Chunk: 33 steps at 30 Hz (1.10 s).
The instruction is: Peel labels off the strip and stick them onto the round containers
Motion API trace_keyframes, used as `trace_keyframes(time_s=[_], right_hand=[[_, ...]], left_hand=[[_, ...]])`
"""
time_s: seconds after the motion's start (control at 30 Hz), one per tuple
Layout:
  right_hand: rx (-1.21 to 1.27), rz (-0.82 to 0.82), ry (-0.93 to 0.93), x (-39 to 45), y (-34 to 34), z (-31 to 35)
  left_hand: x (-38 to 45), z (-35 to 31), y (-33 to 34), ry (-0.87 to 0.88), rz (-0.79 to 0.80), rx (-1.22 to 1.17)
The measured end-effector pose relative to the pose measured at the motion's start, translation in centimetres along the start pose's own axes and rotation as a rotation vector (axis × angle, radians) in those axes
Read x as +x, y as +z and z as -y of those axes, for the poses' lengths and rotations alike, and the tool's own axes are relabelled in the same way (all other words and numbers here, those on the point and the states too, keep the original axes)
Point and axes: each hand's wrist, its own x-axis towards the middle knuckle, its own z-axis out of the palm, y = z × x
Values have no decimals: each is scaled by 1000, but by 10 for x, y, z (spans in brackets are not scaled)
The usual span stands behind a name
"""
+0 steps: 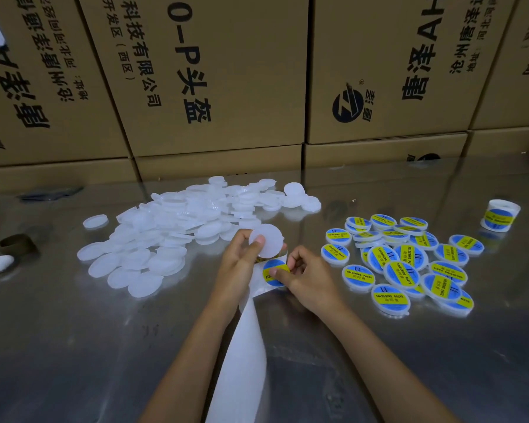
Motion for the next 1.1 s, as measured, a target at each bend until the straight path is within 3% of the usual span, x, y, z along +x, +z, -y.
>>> trace_keyframes(time_s=[0.13, 0.37, 0.73, 0.9, 1.1], right_hand=[[27, 24, 17, -1, 0, 0], [47, 106, 3, -8, -8, 10], [146, 573, 99, -19, -49, 40], [506, 413, 117, -16, -59, 51], [581, 228, 126, -15, -46, 58]], left_hand=[[0, 2, -3, 46, 86, 155], [7, 8, -12, 60, 35, 231], [7, 3, -14, -4, -27, 225], [4, -8, -13, -47, -114, 18], [-5, -22, -2, -52, -16, -92]])
